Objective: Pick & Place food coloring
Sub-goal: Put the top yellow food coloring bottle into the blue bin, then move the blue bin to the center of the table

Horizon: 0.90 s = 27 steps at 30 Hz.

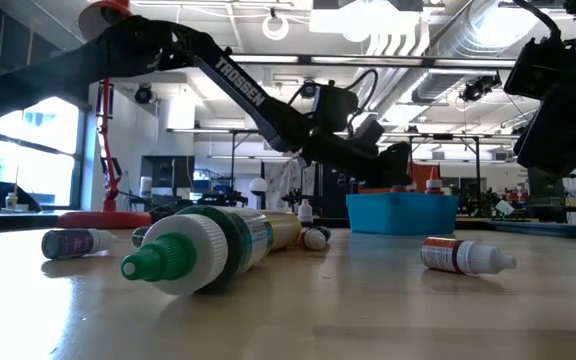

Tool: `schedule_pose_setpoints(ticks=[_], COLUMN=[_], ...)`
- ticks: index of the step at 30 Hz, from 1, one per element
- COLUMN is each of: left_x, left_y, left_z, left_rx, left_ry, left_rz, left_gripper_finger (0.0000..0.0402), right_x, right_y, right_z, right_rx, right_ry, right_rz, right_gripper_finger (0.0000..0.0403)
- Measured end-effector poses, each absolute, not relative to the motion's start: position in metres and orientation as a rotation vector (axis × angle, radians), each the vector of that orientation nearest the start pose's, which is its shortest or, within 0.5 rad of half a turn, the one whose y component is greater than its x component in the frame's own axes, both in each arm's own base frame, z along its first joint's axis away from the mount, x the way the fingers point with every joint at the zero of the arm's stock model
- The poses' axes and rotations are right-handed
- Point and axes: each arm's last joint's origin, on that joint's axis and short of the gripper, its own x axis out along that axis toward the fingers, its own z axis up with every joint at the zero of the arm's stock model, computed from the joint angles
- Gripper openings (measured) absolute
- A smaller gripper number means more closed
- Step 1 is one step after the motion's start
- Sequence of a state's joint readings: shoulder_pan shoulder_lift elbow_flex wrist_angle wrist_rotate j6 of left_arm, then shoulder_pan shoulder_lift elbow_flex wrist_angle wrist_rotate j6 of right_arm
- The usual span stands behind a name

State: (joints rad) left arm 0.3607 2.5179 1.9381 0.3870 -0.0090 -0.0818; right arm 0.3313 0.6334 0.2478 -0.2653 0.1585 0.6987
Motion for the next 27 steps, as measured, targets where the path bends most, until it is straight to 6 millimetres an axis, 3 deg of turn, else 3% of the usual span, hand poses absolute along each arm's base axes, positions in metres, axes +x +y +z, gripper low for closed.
schedule_pose_setpoints(ticks=[10, 21, 27], left_x=[0.527, 0.526, 0.523], left_y=[0.207, 0.211, 0.210], left_z=[0.154, 0.155, 0.178], left_rx=[-0.209, -0.206, -0.107], left_ry=[0.171, 0.163, 0.145], left_rz=[0.324, 0.303, 0.327], left_gripper_finger=[0.0141, 0.0233, 0.0240], right_x=[0.128, 0.128, 0.128], right_y=[0.039, 0.039, 0.039], right_z=[0.165, 0.165, 0.165], right_rx=[0.516, 0.516, 0.515], right_ry=[0.658, 0.658, 0.659], right_rz=[-0.060, -0.060, -0.060], right_gripper_finger=[0.0000, 0.0000, 0.0000])
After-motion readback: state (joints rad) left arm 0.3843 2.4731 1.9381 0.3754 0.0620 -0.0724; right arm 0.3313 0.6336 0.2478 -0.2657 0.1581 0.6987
